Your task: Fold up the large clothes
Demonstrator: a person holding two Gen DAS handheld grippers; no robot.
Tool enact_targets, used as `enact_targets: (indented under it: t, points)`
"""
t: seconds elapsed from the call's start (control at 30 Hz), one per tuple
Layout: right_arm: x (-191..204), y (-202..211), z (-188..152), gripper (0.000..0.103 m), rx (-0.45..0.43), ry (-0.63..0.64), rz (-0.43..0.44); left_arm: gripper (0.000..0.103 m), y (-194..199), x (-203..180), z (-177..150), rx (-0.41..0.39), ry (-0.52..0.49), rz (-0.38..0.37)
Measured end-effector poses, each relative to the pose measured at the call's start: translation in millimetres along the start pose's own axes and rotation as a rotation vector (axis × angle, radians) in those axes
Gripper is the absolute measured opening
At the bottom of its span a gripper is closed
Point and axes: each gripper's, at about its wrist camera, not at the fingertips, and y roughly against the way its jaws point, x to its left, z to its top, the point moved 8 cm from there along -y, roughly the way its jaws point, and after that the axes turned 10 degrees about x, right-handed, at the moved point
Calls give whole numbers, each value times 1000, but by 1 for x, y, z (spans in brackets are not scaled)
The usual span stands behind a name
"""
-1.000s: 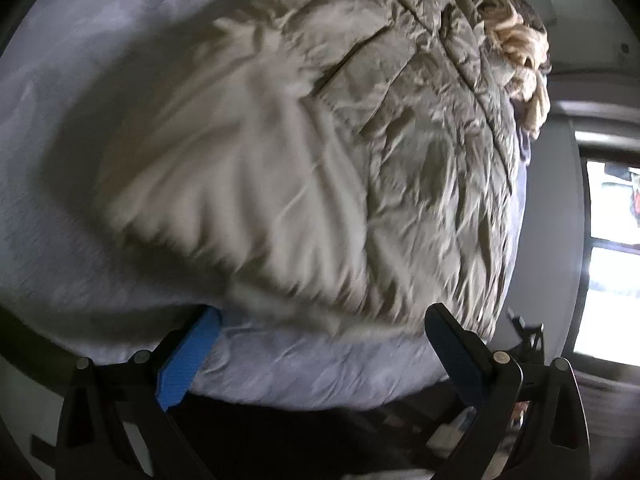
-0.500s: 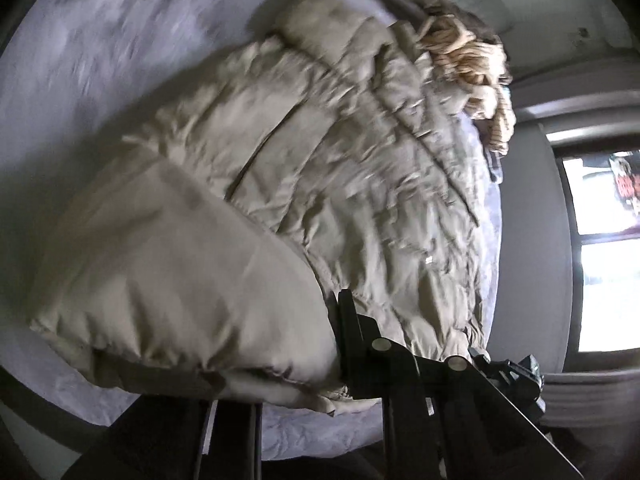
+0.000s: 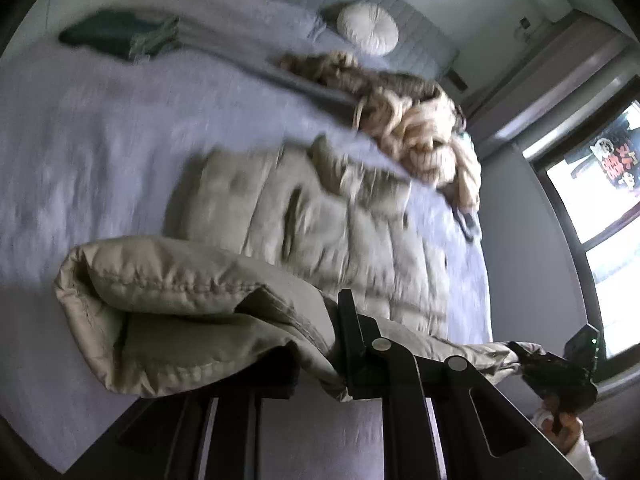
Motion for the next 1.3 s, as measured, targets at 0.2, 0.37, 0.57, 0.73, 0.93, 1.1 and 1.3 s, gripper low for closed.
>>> enact_targets:
  t: [0.2, 0.37, 0.57, 0.73, 0.93, 1.1, 1.3]
  points:
    - [38, -14, 91, 6, 24, 143, -28, 18, -25, -26, 77, -42, -59, 114]
    - [50, -52, 156, 6, 49, 189, -73, 18, -70, -22, 131, -15, -88, 188]
    - [34, -128, 212, 6, 67, 125, -90, 18, -162, 20, 170, 59, -62, 251]
    - [2, -192, 235, 6, 73, 56, -111, 18, -229, 48, 188, 101, -43, 262]
    - [-25, -239, 247, 6, 69, 6, -78, 18, -275, 58, 197, 97, -74, 278]
    - [-27, -242, 248, 6, 61, 6, -54, 18, -278, 56, 197, 83, -89, 286]
    - [-22, -226, 249, 14, 66, 13, -27, 32, -253, 47, 194, 44, -150, 323]
